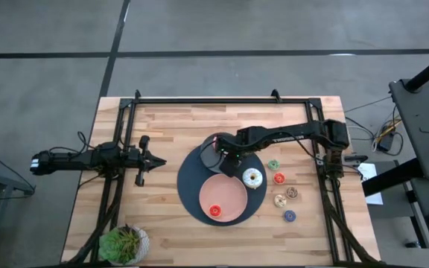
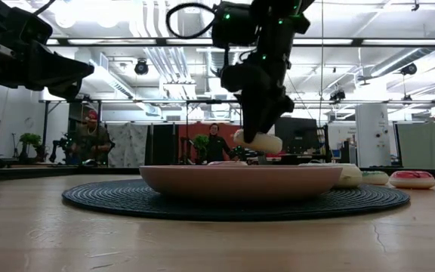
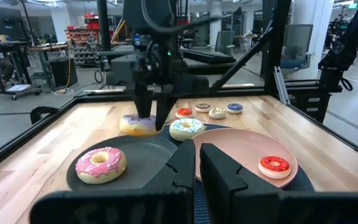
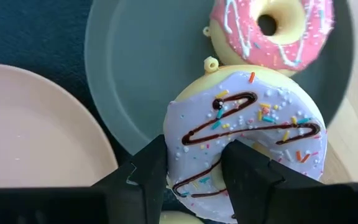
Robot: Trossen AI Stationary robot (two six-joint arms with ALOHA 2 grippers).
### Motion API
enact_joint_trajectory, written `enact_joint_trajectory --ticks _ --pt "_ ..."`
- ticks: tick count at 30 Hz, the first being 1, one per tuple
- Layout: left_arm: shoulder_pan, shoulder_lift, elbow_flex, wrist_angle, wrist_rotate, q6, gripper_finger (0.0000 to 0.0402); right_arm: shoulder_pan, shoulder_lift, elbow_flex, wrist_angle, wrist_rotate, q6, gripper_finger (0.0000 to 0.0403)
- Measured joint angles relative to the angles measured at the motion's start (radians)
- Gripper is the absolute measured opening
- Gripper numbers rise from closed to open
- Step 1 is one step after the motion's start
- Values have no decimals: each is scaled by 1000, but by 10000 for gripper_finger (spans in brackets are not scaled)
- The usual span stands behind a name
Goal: Pick & Place donuts
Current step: Put the big purple doughnut into the gray plate
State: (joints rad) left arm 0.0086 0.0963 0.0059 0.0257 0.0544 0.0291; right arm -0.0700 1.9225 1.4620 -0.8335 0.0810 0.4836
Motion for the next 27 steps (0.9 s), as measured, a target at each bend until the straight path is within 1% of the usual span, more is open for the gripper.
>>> enact_joint_trajectory --ticks 10,18,27 --pt "0 0 0 0 0 0 0 -6 71 11 2 -2 -25 124" --pt "0 0 0 0 0 0 0 -14 83 11 7 -1 -32 132" --pt "0 0 0 0 0 0 0 -17 87 11 10 0 -32 123"
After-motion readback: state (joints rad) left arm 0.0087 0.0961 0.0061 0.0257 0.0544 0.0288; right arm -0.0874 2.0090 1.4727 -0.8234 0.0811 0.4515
